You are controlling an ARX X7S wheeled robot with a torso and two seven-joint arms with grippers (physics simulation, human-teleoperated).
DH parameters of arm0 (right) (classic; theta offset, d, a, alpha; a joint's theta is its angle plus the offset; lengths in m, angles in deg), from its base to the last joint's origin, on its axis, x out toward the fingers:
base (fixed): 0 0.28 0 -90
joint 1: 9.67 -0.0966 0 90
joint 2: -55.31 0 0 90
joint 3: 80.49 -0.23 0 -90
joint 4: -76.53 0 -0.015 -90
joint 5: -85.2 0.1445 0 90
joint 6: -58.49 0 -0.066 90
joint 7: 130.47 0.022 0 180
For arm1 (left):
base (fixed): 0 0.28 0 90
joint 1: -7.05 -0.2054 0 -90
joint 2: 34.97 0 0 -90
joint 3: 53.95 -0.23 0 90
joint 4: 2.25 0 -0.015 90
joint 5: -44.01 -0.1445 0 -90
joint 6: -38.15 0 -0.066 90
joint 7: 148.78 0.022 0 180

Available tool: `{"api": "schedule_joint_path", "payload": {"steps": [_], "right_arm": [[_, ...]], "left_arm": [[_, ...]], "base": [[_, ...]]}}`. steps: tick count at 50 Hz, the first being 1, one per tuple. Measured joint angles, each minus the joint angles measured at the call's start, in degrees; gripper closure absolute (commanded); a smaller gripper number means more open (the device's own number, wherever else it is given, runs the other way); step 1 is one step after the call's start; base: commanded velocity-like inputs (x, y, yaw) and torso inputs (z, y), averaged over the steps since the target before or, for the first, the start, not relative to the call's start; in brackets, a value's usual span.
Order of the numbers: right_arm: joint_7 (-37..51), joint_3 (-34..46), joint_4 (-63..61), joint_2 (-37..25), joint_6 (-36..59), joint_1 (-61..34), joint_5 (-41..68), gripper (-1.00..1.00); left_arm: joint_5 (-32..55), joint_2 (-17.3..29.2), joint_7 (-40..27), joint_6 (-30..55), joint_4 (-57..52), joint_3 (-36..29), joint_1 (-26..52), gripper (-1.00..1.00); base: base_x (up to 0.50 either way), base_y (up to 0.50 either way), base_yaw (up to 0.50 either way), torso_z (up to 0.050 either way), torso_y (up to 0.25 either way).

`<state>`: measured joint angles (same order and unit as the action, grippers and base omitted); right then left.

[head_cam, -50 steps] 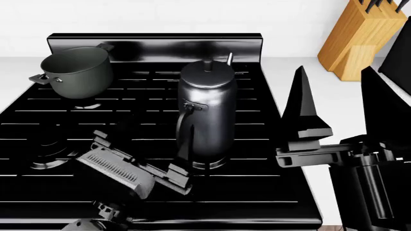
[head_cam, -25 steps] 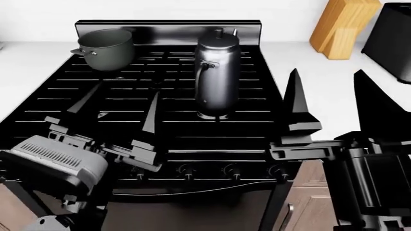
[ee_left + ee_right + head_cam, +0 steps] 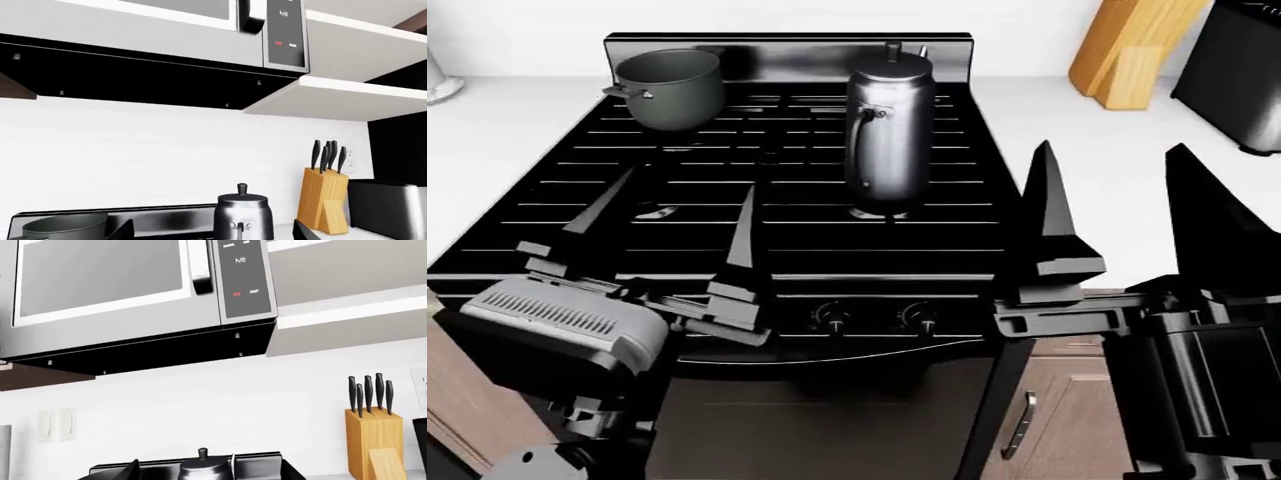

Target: Pick the kettle from the counter and place it on a stove burner. Then turn the burner on.

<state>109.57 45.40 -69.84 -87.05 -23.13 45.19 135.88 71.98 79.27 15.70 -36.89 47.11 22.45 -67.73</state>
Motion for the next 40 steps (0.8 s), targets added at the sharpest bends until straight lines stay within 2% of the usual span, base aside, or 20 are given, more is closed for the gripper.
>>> {"api": "schedule_joint_path", "payload": {"steps": [25,40], "right_arm": [[-1.4,0.1,3.1,-0.7,-3.2,3.4,-2.0,-1.00],[-0.7,0.4,4.7,-0.8,-2.5,3.8,-1.1,-1.00]], "left_arm": [[-8.7,-1.2,-8.9,2.4,-2.4,1.4,4.7,-1.00],[-10.4,-1.1,-10.6,1.8,-3.3,2.1,5.6,-1.00]], "base": [[0.00,0.00,0.00,-0.048,0.000],[0.00,0.00,0.00,-0.050,-0.009]]}}
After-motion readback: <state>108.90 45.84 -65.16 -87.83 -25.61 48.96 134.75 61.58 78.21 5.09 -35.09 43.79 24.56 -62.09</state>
